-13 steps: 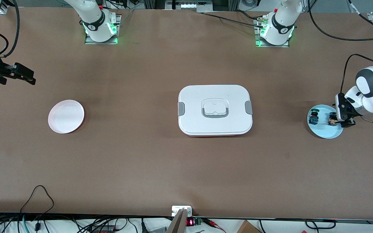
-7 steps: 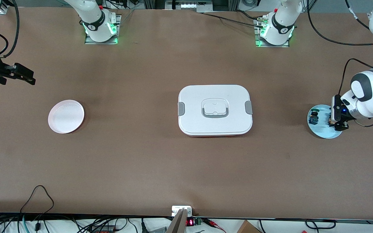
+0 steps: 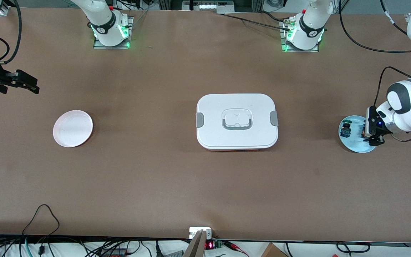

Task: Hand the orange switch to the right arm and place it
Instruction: 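Lower the left gripper over the orange switch on the plate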

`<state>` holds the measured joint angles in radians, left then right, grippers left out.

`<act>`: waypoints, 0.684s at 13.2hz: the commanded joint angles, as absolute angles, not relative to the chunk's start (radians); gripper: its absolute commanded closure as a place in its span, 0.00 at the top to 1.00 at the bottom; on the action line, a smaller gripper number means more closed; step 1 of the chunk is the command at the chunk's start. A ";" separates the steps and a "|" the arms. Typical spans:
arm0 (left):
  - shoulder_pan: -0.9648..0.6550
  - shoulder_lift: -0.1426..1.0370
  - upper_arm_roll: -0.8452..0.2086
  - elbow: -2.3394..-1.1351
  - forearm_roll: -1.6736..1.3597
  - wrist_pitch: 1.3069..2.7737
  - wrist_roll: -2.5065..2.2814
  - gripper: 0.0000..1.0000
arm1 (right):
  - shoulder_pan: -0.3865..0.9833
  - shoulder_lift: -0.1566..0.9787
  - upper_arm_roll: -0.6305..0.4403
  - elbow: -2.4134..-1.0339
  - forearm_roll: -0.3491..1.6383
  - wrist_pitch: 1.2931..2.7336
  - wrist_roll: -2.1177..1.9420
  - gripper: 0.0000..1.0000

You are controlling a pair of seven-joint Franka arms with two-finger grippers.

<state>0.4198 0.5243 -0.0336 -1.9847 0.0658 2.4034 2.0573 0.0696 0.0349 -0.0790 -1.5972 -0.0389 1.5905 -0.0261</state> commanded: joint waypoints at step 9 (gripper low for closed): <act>0.457 0.575 -0.040 -1.930 0.066 2.401 2.094 0.98 | 0.066 0.044 -0.077 -1.577 -0.034 1.577 -0.041 1.00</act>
<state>0.4490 0.5585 -0.0333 -1.9573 0.0658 2.4038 2.0682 0.0696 0.0353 -0.0790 -1.5971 -0.0389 1.5905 -0.0262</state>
